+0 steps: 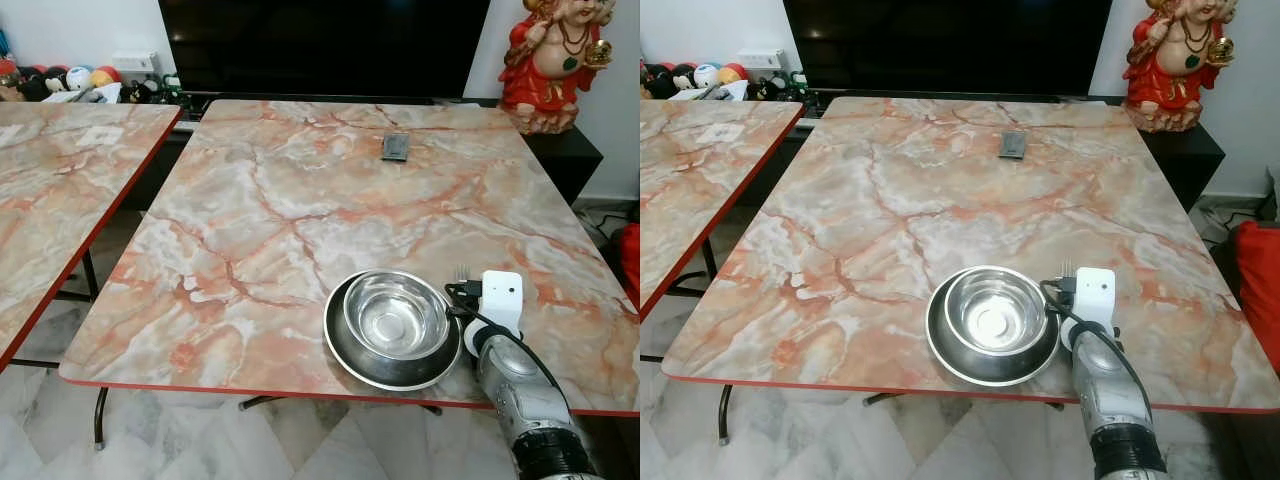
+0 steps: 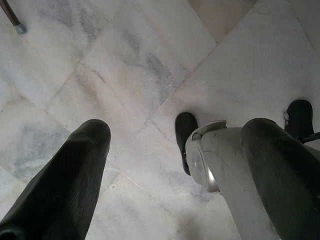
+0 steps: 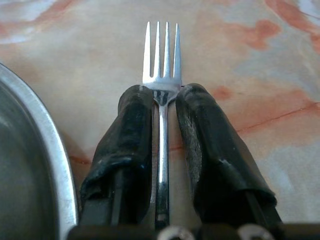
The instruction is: Setting the table
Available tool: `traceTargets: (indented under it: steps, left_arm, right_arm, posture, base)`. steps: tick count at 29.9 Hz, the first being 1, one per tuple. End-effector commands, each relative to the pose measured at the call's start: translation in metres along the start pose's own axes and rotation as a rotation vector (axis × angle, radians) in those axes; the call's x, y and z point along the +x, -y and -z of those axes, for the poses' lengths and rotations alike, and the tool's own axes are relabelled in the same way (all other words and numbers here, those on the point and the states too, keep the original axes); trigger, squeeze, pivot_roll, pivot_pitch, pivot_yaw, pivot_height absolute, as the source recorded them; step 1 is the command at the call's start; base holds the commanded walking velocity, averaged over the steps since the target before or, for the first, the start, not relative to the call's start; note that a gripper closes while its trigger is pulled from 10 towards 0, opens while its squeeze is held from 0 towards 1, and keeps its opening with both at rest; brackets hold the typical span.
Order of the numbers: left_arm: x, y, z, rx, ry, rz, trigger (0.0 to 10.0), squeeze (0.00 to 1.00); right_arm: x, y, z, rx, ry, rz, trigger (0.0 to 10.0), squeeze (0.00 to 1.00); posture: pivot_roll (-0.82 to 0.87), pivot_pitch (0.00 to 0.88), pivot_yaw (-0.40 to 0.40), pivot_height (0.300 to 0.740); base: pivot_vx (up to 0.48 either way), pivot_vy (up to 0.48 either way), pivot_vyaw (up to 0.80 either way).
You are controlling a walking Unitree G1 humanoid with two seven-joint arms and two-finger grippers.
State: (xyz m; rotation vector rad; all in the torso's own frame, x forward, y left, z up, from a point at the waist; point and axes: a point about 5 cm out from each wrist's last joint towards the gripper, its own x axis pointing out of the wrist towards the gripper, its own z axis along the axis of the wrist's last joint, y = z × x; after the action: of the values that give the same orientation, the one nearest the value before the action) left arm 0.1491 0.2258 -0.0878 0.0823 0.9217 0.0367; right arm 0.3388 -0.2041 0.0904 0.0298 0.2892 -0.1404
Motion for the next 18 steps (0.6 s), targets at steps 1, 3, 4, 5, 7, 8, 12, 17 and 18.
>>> traceTargets:
  steps: [1, 3, 4, 5, 7, 8, 12, 17, 18]
  left_arm:
    - [-0.002, -0.002, 0.007, -0.003, -0.031, -0.005, 10.0, 0.00]
    - [-0.002, -0.002, 0.007, -0.004, -0.030, -0.006, 10.0, 0.00]
    - [-0.002, -0.002, 0.007, -0.004, -0.030, -0.006, 10.0, 0.00]
    - [-0.002, -0.002, 0.006, -0.004, -0.029, -0.005, 10.0, 0.00]
    - [-0.001, -0.002, 0.006, -0.002, -0.028, -0.005, 10.0, 0.00]
    - [-0.001, -0.002, 0.006, -0.002, -0.028, -0.005, 10.0, 0.00]
    - [0.000, -0.001, 0.003, 0.000, -0.020, 0.000, 10.0, 0.00]
    - [-0.001, 0.000, 0.004, -0.001, -0.020, 0.001, 10.0, 0.00]
    - [-0.001, 0.000, 0.004, -0.001, -0.020, 0.001, 10.0, 0.00]
  right_arm:
    - [0.001, -0.001, -0.002, 0.002, 0.012, 0.004, 10.0, 0.00]
    - [0.001, 0.000, -0.006, 0.016, 0.033, 0.007, 10.0, 0.00]
    - [0.001, -0.001, -0.007, 0.020, 0.039, 0.006, 10.0, 0.00]
    - [0.001, -0.001, -0.009, 0.026, 0.048, 0.003, 10.0, 0.00]
    - [0.002, -0.002, -0.010, 0.030, 0.050, -0.002, 10.0, 0.00]
    - [0.002, -0.002, -0.010, 0.030, 0.050, -0.002, 10.0, 0.00]
    - [0.002, -0.004, -0.014, 0.041, 0.075, -0.006, 10.0, 0.00]
    - [0.001, -0.004, -0.020, 0.061, 0.128, -0.005, 10.0, 0.00]
    - [0.001, -0.004, -0.020, 0.061, 0.128, -0.005, 10.0, 0.00]
  posture:
    - [0.00, 0.103, 0.020, 0.740]
    - [0.00, 0.103, 0.020, 0.740]
    - [0.00, 0.103, 0.020, 0.740]
    - [0.00, 0.103, 0.020, 0.740]
    - [0.00, 0.103, 0.020, 0.740]
    - [0.00, 0.103, 0.020, 0.740]
    - [0.00, 0.103, 0.020, 0.740]
    - [0.00, 0.103, 0.020, 0.740]
    - [0.00, 0.103, 0.020, 0.740]
  base:
    - [0.000, 0.000, 0.00]
    - [0.000, 0.000, 0.00]
    - [0.000, 0.000, 0.00]
    - [0.000, 0.000, 0.00]
    - [0.000, 0.000, 0.00]
    - [0.000, 0.000, 0.00]
    - [0.000, 0.000, 0.00]
    - [0.000, 0.000, 0.00]
    - [0.000, 0.000, 0.00]
